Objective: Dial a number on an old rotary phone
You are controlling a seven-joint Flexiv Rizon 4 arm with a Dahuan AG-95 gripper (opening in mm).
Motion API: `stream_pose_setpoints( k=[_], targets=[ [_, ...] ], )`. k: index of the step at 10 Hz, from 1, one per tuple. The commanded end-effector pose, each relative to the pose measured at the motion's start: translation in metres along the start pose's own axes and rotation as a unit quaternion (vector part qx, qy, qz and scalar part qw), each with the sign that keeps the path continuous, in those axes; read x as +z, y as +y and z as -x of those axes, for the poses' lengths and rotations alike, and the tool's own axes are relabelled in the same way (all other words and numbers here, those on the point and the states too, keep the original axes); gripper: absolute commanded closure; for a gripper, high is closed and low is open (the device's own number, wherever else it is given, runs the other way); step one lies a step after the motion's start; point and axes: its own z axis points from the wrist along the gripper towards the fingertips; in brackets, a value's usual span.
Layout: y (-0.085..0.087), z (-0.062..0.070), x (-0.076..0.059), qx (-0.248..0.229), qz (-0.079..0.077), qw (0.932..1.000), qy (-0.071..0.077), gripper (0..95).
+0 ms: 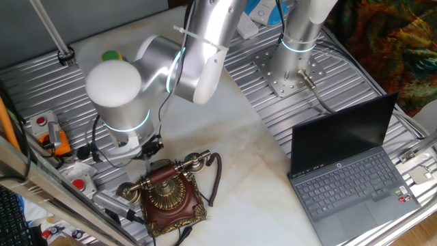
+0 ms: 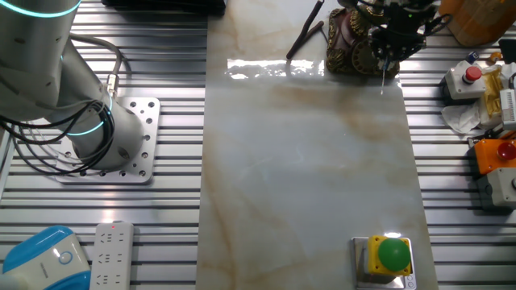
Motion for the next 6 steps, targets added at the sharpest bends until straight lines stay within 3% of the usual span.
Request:
stream_pose_setpoints(
  k=[1,3,5,6],
  targets=[
    [0.0023,-0.0022,-0.0038,0.028,0.0,0.9996,-0.006,95.0],
    [0.0044,-0.0027,-0.0072,0.058,0.004,0.9983,-0.006,95.0],
    [0.0054,-0.003,-0.0087,0.092,0.008,0.9955,-0.019,95.0],
    [0.0061,-0.0032,-0.0101,0.097,0.011,0.9951,-0.011,95.0]
  ],
)
